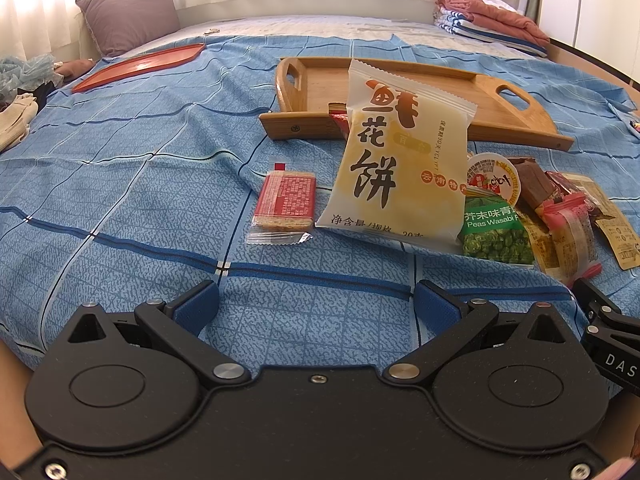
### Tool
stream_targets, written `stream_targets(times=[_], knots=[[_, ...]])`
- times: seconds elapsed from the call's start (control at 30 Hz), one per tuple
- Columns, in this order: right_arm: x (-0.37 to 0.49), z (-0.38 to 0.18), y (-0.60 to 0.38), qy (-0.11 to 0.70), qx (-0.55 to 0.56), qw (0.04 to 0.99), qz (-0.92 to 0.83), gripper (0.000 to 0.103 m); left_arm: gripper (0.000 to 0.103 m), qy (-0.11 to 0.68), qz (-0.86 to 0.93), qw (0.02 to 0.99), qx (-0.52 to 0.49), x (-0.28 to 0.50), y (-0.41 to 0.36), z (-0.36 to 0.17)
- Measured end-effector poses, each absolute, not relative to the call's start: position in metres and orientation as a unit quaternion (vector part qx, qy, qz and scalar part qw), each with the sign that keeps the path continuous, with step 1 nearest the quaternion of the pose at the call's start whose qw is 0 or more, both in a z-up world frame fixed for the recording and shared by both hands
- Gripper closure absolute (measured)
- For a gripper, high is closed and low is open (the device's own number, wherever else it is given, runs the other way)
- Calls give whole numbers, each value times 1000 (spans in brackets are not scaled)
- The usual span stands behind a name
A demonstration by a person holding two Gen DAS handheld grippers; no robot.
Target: Organize snacks
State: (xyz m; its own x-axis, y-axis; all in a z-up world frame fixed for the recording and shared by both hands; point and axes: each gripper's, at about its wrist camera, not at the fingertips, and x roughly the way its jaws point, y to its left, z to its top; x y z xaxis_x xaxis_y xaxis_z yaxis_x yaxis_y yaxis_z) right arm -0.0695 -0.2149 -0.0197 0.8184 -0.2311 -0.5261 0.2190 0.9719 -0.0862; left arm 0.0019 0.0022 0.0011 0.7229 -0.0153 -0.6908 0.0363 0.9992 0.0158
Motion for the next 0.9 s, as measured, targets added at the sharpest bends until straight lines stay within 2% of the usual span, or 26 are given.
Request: stream_targets(times=[0.9], knots=[[-74, -17, -212, 269, -12, 955, -128, 0, 0, 379, -25, 925, 20, 3, 3, 7]])
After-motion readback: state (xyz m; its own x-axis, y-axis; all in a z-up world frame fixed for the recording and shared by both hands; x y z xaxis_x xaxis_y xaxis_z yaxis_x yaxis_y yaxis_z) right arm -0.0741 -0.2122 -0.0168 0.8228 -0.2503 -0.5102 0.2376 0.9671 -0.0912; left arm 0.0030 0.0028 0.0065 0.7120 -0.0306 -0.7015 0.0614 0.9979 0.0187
